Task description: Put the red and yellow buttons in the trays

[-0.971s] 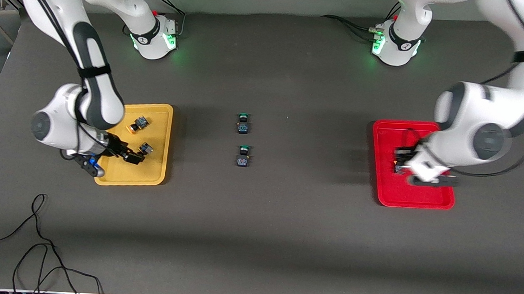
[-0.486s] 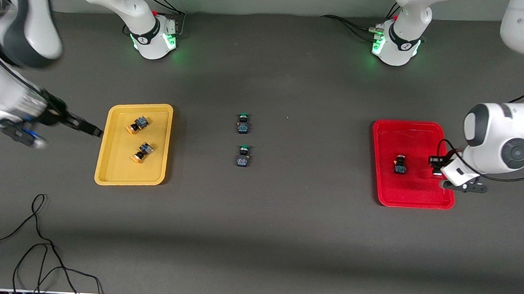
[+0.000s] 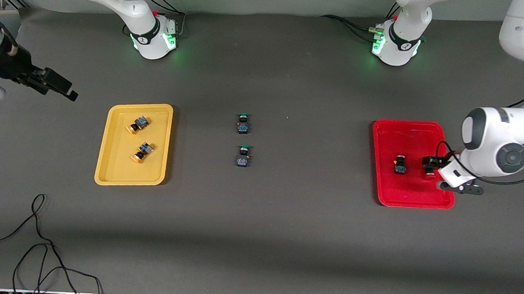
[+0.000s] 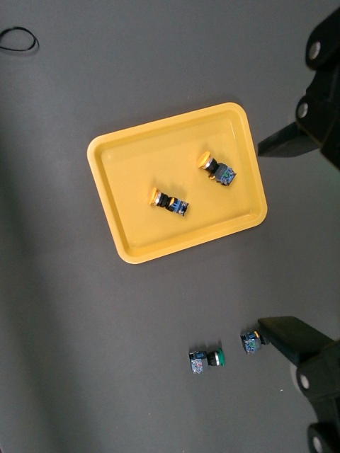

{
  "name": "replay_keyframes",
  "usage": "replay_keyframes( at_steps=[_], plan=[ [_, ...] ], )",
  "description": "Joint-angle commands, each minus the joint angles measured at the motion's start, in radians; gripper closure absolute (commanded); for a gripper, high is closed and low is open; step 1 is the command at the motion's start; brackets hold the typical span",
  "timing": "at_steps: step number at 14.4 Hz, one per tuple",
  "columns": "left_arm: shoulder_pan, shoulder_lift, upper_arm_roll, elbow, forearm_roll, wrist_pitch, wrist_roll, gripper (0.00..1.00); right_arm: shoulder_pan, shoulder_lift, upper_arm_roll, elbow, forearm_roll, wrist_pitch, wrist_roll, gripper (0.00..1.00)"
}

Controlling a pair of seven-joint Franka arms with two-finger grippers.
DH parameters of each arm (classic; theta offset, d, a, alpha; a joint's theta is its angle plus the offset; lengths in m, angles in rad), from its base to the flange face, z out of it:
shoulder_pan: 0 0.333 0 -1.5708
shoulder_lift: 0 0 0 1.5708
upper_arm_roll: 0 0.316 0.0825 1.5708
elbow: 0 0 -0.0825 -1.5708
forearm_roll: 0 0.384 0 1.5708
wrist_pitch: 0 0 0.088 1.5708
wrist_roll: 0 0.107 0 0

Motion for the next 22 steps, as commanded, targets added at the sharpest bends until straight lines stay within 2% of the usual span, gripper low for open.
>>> replay_keyframes(
  at_steps=[1, 3, 6, 9, 11, 13, 16, 19, 22],
  plan=[
    [0.004, -0.083, -0.011, 0.097, -0.005, -0.186, 0.068, 0.0, -0.076, 0.071, 0.058, -0.004, -0.022, 0.04, -0.043, 0.0],
    [0.004, -0.149, -0.011, 0.153, -0.051, -0.294, 0.097, 0.0, -0.087, 0.105, 0.066, -0.005, -0.014, 0.059, -0.051, 0.0],
    [0.006, -0.244, -0.011, 0.229, -0.088, -0.45, 0.163, 0.0, -0.064, 0.101, 0.075, -0.032, -0.023, 0.062, -0.061, 0.0],
    [-0.002, -0.304, -0.01, 0.309, -0.139, -0.556, 0.165, 0.0, -0.064, 0.031, 0.078, -0.028, -0.025, 0.054, -0.128, 0.0],
    [-0.012, -0.309, -0.013, 0.378, -0.175, -0.613, 0.146, 0.0, -0.062, -0.026, 0.075, -0.031, -0.027, 0.045, -0.17, 0.0],
    [-0.095, -0.319, 0.036, 0.401, -0.185, -0.636, 0.134, 0.0, -0.064, -0.036, 0.075, -0.032, -0.027, 0.042, -0.17, 0.0],
    [-0.291, -0.33, 0.188, 0.4, -0.18, -0.637, 0.089, 0.0, -0.064, -0.031, 0.069, -0.045, -0.027, 0.051, -0.17, 0.0],
    [-0.364, -0.35, 0.232, 0.398, -0.18, -0.633, 0.054, 0.0, -0.064, -0.01, 0.067, -0.036, -0.037, 0.048, -0.173, 0.0],
    [-0.37, -0.358, 0.225, 0.397, -0.179, -0.62, 0.01, 0.0, -0.064, 0.01, 0.072, -0.03, -0.074, 0.034, -0.182, 0.0]
  ],
)
